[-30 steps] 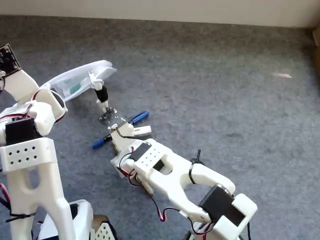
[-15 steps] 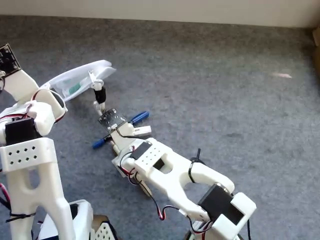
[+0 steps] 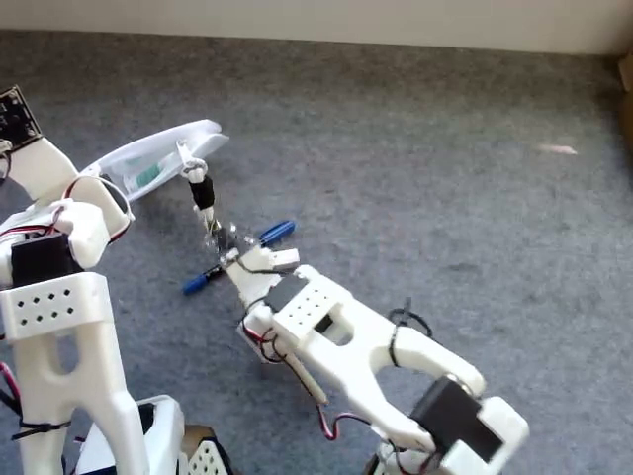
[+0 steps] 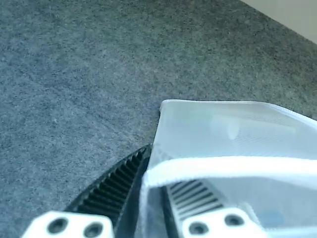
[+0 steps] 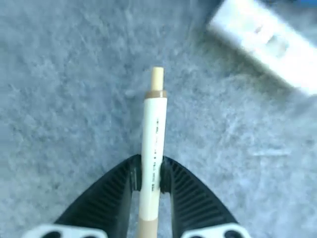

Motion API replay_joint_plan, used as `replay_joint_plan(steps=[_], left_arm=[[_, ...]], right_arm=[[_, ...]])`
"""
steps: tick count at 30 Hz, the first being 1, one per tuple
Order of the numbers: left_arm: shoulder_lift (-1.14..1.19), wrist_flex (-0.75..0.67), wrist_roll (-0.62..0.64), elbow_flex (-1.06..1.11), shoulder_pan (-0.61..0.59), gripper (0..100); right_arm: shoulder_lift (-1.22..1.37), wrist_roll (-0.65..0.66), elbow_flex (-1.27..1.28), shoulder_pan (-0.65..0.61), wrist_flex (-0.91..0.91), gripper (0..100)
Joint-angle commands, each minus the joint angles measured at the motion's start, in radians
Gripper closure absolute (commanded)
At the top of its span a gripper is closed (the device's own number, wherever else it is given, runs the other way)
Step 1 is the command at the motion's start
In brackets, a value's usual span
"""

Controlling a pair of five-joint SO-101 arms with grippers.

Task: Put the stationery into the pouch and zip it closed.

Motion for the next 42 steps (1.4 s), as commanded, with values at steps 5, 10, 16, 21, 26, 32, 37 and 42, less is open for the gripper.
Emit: replay_joint_plan(steps=[5,10,16,21,26,32,37,42], left_arm=[[-0.007,-0.015,0.008,-0.004,0.044,99],[-0.007,-0.014,0.006,-0.004,0.062,99],[-0.007,-0.014,0.002,-0.004,0.119,99],[-0.007,-0.018,-0.008,0.008,0.122,99],[-0.007,-0.014,-0.046,0.01,0.177,99],[-0.007,-0.014,-0.048,0.012,0.183,99],[-0.007,-0.014,-0.048,0.012,0.183,99],[-0.007,-0.017,-0.048,0.012,0.183,99]], right_arm=[[-0.372,0.015,0.068,0.064,0.045,99.3],[-0.522,0.015,0.099,0.062,0.045,99.3],[-0.622,0.012,0.101,0.064,0.045,99.3],[-0.654,0.009,0.101,0.065,0.044,99.3],[-0.657,0.009,0.101,0.065,0.042,99.3],[-0.657,0.008,0.102,0.077,0.007,99.3],[-0.659,0.008,0.139,0.133,-0.082,99.3],[-0.662,-0.032,0.153,0.125,-0.117,99.3]])
